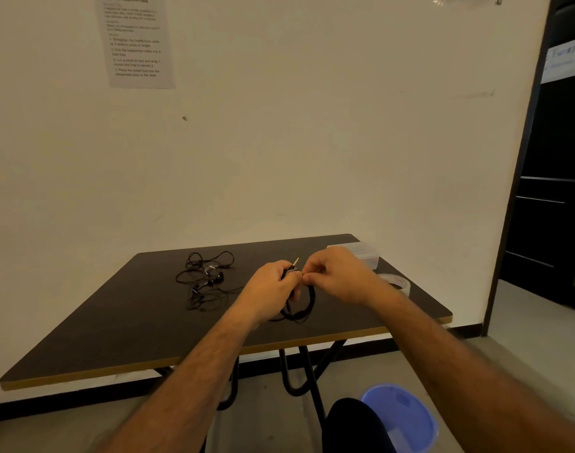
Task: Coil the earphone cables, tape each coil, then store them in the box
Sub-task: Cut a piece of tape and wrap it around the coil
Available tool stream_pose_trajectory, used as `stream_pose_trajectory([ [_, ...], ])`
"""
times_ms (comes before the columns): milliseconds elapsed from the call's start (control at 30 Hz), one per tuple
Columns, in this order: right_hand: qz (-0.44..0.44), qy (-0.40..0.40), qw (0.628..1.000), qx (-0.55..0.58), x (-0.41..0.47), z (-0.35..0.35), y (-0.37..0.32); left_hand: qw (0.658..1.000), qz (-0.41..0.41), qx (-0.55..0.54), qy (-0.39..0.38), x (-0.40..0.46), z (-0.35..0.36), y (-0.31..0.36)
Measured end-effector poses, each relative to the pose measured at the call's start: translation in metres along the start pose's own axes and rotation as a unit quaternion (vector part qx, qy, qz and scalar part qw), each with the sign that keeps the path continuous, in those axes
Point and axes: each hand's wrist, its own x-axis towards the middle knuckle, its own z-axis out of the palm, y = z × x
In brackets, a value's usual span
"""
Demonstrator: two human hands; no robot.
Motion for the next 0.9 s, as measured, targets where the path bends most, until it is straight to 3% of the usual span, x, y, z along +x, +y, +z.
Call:
stream_pose_trajectory([
  [133,0.024,-0.023,0.99,0.134,0.001,-0.006,0.012,0.999,-0.004,-0.038,-0.002,0.0,0.001,-0.002],
  [267,0.09,-0.072,0.957,0.268,-0.003,-0.009,0.031,0.996,-0.018,-0.085,0.005,0.002,0.003,-0.008],
  [433,0.132,-0.104,0.93,0.328,-0.01,0.0,0.044,0.993,-0.032,-0.111,-0.008,0.005,0.007,-0.018],
  [600,0.119,-0.093,0.936,0.316,-0.01,0.003,0.049,0.993,-0.024,-0.111,-0.027,0.01,0.012,-0.026],
  [900,0.107,-0.06,0.975,0.184,-0.005,0.014,0.083,0.997,0.057,0.005,-0.047,0.054,0.04,-0.066],
])
